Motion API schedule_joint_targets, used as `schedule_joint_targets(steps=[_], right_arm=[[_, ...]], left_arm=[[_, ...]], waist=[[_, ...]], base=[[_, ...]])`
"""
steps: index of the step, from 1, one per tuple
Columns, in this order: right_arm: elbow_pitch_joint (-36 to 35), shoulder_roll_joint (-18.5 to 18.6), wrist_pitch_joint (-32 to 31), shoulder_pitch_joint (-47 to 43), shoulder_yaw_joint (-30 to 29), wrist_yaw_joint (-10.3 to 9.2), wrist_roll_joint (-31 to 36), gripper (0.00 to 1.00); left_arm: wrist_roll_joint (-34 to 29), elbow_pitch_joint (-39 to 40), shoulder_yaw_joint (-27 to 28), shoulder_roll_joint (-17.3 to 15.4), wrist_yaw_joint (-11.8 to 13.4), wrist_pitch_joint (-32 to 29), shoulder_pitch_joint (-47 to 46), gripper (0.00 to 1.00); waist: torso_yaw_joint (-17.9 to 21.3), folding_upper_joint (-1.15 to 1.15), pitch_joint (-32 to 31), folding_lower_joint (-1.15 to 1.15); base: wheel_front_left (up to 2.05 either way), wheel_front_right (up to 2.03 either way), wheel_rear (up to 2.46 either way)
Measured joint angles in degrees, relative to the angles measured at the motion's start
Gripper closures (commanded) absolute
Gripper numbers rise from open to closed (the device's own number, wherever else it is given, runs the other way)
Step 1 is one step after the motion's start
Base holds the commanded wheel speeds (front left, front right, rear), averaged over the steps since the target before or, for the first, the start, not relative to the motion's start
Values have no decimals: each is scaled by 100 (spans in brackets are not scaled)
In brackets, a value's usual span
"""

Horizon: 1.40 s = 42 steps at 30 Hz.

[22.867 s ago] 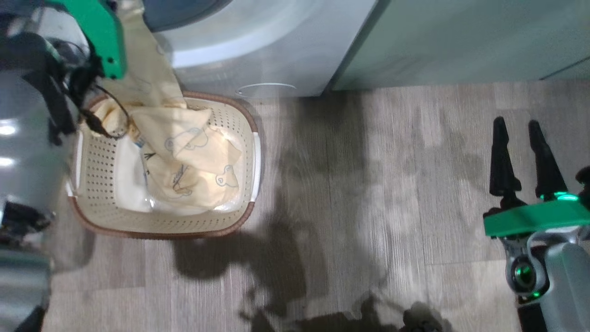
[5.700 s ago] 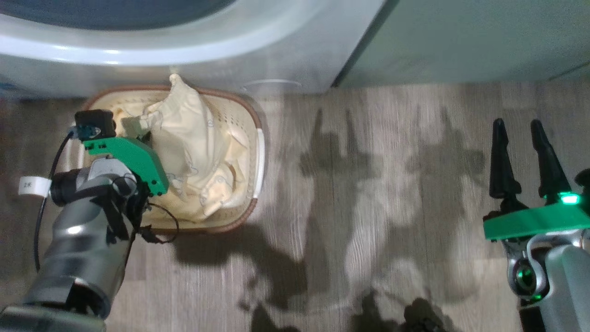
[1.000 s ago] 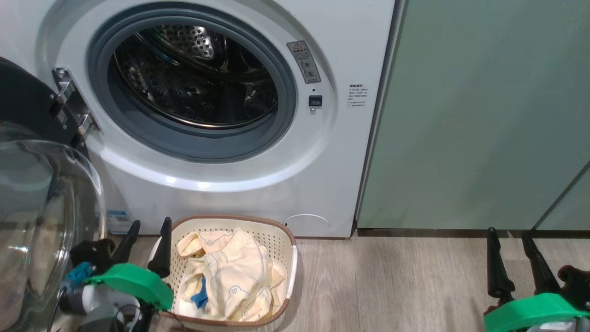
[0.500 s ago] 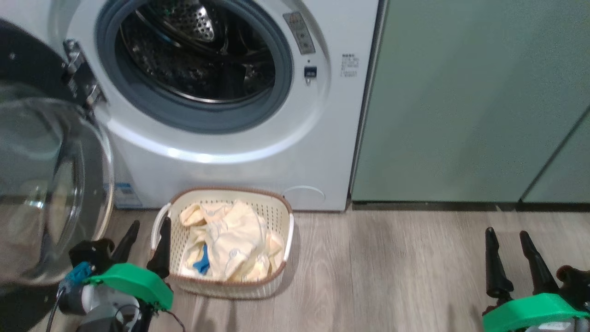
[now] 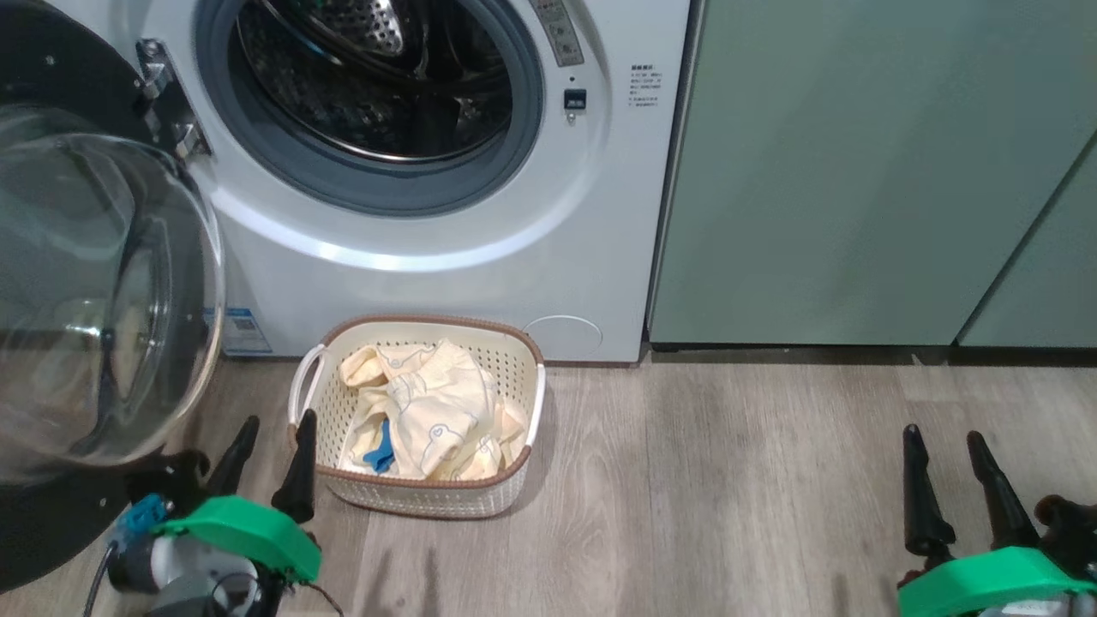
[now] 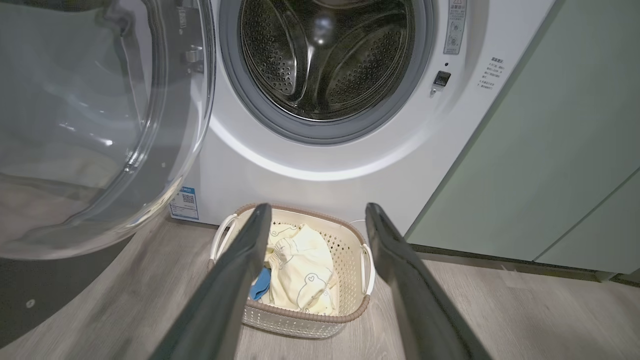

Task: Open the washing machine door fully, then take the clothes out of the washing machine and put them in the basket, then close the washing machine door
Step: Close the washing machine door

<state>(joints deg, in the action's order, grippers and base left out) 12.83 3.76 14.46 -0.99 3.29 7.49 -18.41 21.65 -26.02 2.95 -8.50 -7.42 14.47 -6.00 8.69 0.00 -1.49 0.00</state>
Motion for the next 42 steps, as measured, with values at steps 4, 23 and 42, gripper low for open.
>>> schedule_joint_targets(steps=[4, 23, 42], right_arm=[[8, 0, -1, -1, -2, 0, -1, 0], [-9, -19, -1, -1, -26, 0, -1, 0], [-12, -41, -1, 3, 20, 0, -2, 0]], left_arm=[[12, 32, 4, 0, 0, 0, 1, 0], [2, 100, 124, 53, 0, 0, -2, 0], [-51, 113, 509, 144, 0, 0, -10, 0]], waist=[[-25, 0, -2, 0], [-562, 0, -8, 0], [-1901, 0, 14, 0]], base=[[0, 0, 0], [0, 0, 0], [0, 0, 0]])
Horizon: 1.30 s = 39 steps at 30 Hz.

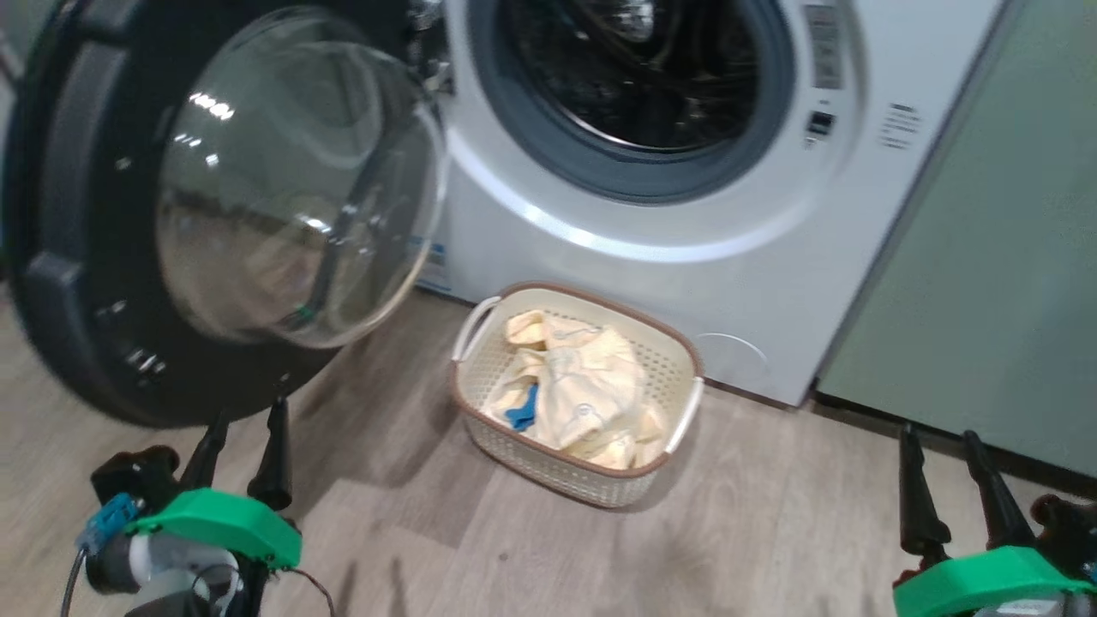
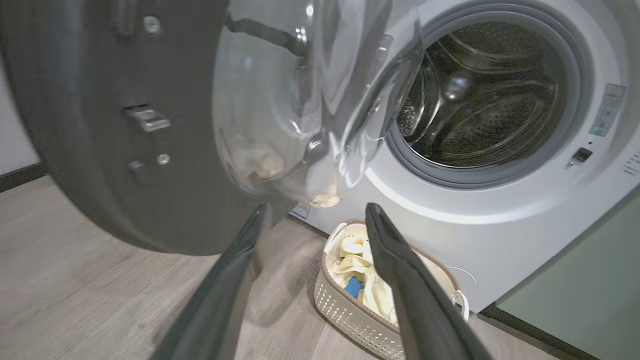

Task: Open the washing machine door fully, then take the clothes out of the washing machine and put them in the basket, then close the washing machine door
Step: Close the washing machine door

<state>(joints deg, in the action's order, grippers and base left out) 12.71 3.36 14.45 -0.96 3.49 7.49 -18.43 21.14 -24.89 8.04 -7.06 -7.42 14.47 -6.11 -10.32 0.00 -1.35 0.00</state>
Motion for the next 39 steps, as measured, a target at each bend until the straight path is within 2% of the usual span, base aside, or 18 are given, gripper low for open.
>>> schedule_joint_targets(steps=[20, 37, 38, 39], right_arm=[[34, -12, 0, 9, 27, 0, -7, 0], [36, -16, 0, 10, 25, 0, -7, 0], [36, -16, 0, 10, 26, 0, -7, 0], [36, -18, 0, 10, 27, 0, -7, 0]], left_arm=[[-248, 180, 249, 131, 0, 1, 4, 0], [-350, 307, 372, 224, 2, 0, 16, 0], [-348, 345, 420, 238, 2, 0, 20, 10], [-334, 374, 470, 248, 2, 0, 22, 53]], waist=[[-1156, 0, 43, 0], [-1427, 0, 64, 0], [-1427, 0, 64, 0], [-1426, 0, 64, 0]], base=[[0, 0, 0], [0, 0, 0], [0, 0, 0], [0, 0, 0]])
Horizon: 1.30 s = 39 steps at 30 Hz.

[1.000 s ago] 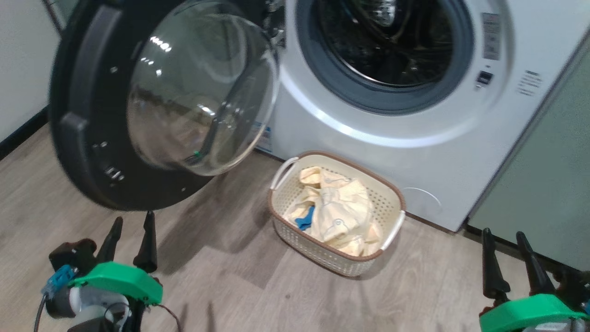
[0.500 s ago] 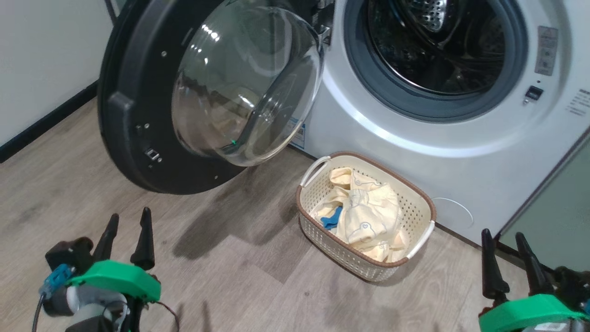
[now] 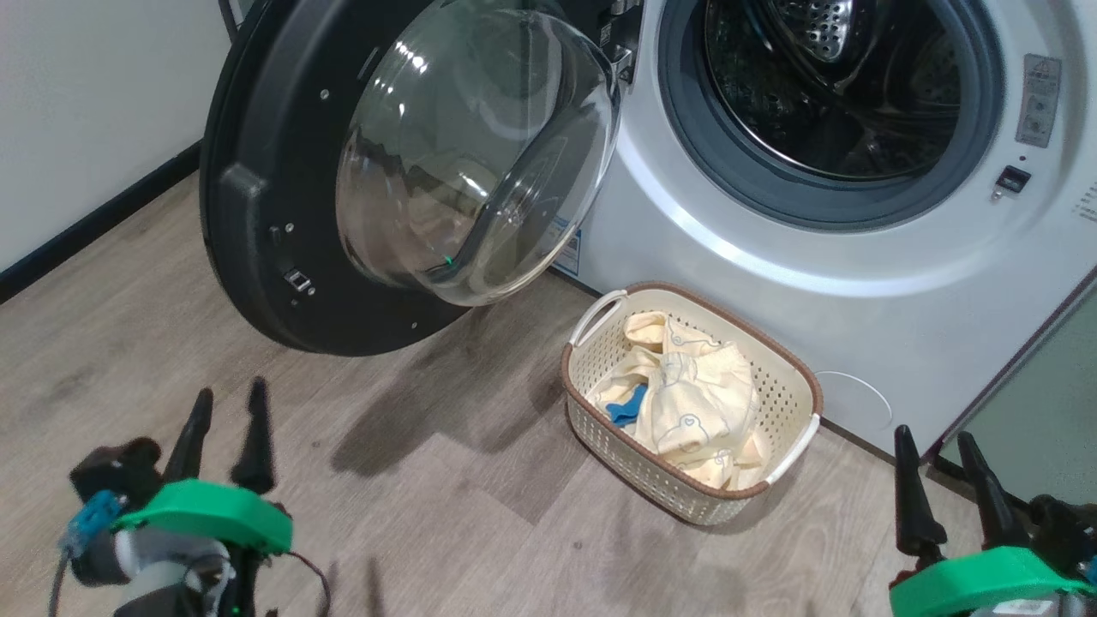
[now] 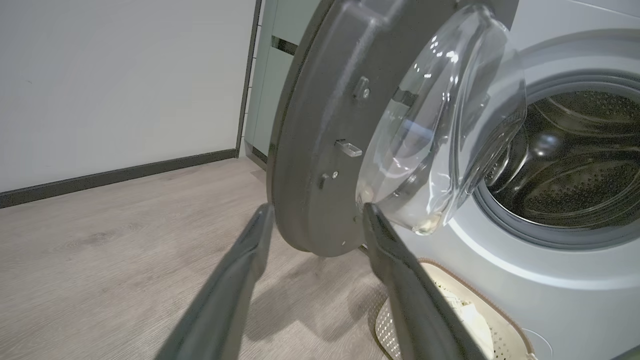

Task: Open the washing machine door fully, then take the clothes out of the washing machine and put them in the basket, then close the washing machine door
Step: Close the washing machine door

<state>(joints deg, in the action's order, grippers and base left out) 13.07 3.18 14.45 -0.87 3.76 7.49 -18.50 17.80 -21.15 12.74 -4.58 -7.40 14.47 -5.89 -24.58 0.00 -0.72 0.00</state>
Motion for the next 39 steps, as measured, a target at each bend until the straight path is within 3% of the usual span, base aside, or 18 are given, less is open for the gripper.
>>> schedule_joint_targets(steps=[1, 7, 13, 17, 18, 23, 26, 31, 39], right_arm=[[0, 0, 0, 0, 2, 0, 0, 0], [0, -2, 0, 1, 25, 0, -1, 0], [-5, -3, 0, 7, 36, 0, -1, 0], [-5, -3, 0, 10, 48, 0, -1, 0], [-5, -3, 0, 10, 48, 0, -1, 0], [-3, 3, 0, 12, 62, 0, -1, 0], [-2, 15, 0, 14, 89, 0, -1, 0], [-5, 62, 0, 18, 133, 0, -1, 0], [-37, 234, 0, 185, 188, 0, 0, 0]], left_arm=[[35, 26, 45, 4, 0, 0, 4, 99], [546, 325, 611, 26, 0, 10, 168, 100], [2164, 225, 1416, -77, 0, -249, 0, 100], [3482, 91, 1893, -503, 0, -716, -504, 100], [3482, 91, 1893, -503, 0, -716, -504, 100], [4724, -692, 2388, -1098, 0, -1468, -1303, 100], [5069, -1317, 2460, -1433, 13, -1897, -1722, 100], [5567, -2261, 2628, -1866, 269, -2517, -2600, 100], [6006, -3314, 2714, -2335, 517, -3290, -3715, 100]], waist=[[3, 0, 0, 0], [64, 0, 26, 0], [124, 0, 121, 0], [175, 0, 179, 0], [175, 0, 179, 0], [223, 0, 232, 0], [254, 0, 240, 0], [303, 0, 282, 0], [428, 0, 513, 0]], base=[[0, 0, 0], [0, 0, 0], [0, 0, 0], [0, 0, 0], [0, 0, 0], [0, 0, 0], [0, 0, 0], [0, 0, 0], [0, 0, 0]])
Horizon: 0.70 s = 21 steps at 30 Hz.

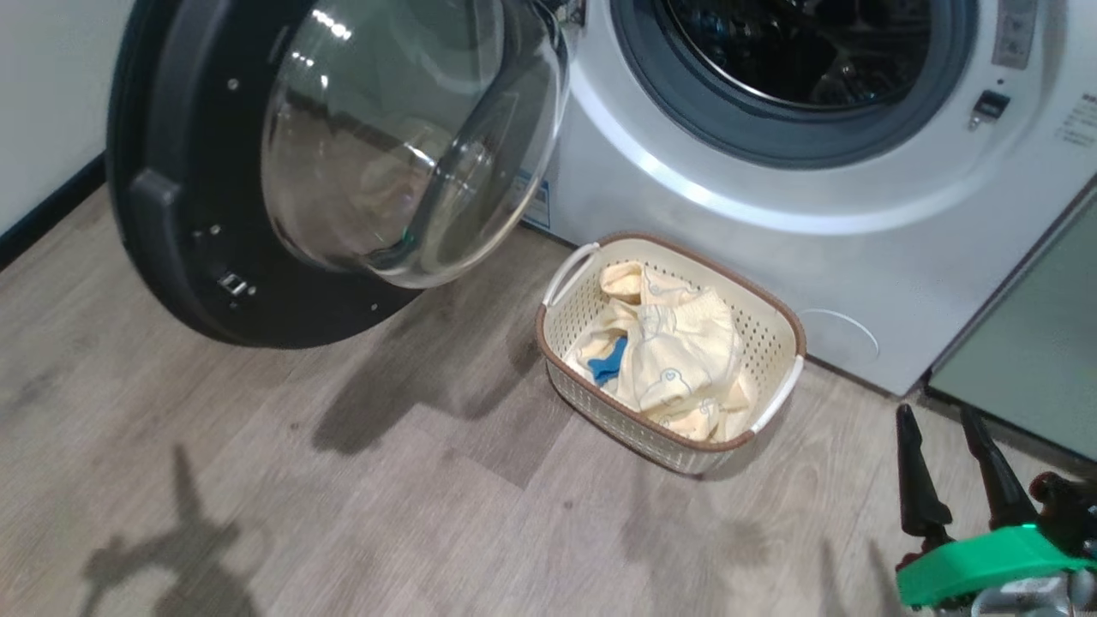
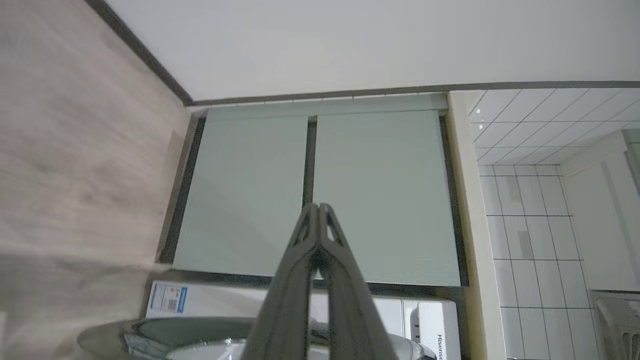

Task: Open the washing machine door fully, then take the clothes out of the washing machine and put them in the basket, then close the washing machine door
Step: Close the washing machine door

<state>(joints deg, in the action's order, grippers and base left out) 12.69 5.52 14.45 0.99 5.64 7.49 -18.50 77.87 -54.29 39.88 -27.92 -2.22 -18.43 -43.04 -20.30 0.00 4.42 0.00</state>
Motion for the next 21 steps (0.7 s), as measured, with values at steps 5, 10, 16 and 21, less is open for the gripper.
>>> schedule_joint_targets(steps=[5, 10, 16, 21], right_arm=[[-5, 58, 0, 77, 33, 0, 0, 0], [-7, 156, 0, 147, 54, 0, 0, 0], [-24, 190, 0, 357, 79, 0, 0, 0], [-24, 207, 0, 408, 82, 0, 0, 0]], left_arm=[[73, -445, -115, -218, 145, -488, -425, 100], [51, -690, -371, -358, 130, -949, -759, 100], [-89, -828, -717, -356, 24, -1348, -1038, 100], [-176, -893, -892, -341, -19, -1501, -1165, 100]], waist=[[94, 0, 177, 0], [182, 0, 361, 1], [306, 0, 525, 1], [389, 0, 626, 1]], base=[[0, 0, 0], [0, 0, 0], [0, 0, 0], [0, 0, 0]])
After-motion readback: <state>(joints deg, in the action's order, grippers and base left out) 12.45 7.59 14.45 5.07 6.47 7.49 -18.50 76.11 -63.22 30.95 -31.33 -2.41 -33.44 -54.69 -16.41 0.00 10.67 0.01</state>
